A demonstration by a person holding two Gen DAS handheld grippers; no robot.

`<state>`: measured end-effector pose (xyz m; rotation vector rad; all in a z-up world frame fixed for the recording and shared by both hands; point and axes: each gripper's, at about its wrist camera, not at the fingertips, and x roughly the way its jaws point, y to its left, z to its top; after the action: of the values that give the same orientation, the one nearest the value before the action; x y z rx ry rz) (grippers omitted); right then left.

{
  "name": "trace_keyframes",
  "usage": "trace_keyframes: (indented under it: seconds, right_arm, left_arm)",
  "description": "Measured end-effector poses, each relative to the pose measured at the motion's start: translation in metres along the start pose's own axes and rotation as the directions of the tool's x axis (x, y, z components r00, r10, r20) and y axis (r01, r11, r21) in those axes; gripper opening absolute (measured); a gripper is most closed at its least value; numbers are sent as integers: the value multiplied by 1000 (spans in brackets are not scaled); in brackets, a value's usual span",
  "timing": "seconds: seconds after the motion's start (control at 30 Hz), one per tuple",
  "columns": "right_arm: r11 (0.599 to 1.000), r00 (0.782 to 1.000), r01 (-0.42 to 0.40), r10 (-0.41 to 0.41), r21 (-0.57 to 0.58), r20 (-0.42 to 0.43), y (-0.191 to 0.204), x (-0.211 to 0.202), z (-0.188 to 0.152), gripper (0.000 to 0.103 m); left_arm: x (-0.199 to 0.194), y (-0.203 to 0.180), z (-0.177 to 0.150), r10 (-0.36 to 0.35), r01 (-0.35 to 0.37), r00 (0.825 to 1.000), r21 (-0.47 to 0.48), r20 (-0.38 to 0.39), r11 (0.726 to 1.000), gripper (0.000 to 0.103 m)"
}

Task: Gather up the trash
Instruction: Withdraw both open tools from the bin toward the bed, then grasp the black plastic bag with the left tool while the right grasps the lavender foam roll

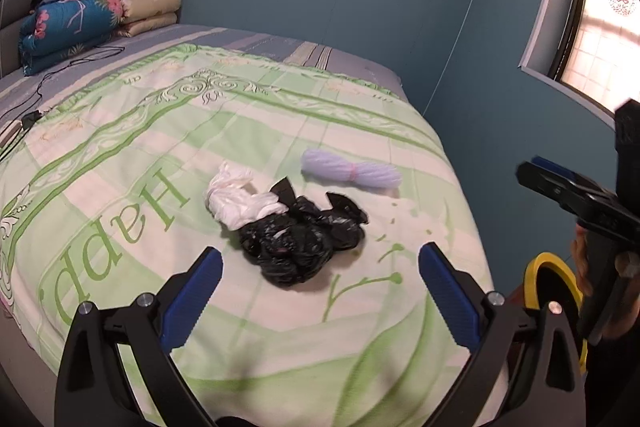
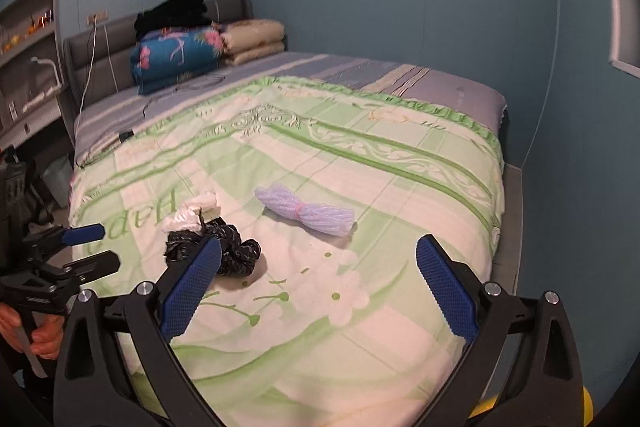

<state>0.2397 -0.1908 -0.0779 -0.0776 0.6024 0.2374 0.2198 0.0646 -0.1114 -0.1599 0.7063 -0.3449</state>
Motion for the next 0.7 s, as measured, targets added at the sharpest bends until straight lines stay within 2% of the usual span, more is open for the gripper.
trace_keyframes:
  seconds: [0.43, 0.7]
  right_arm:
    - [998, 993, -8, 0, -67, -122, 8, 99, 6, 94]
    - [989, 983, -22, -5, -147, -186, 17, 154, 14, 93]
  left_arm:
    - [47, 24, 7, -87, 86, 994, -11, -61, 996, 95]
    - [73, 23, 16, -141, 145, 986, 42, -89, 988, 95]
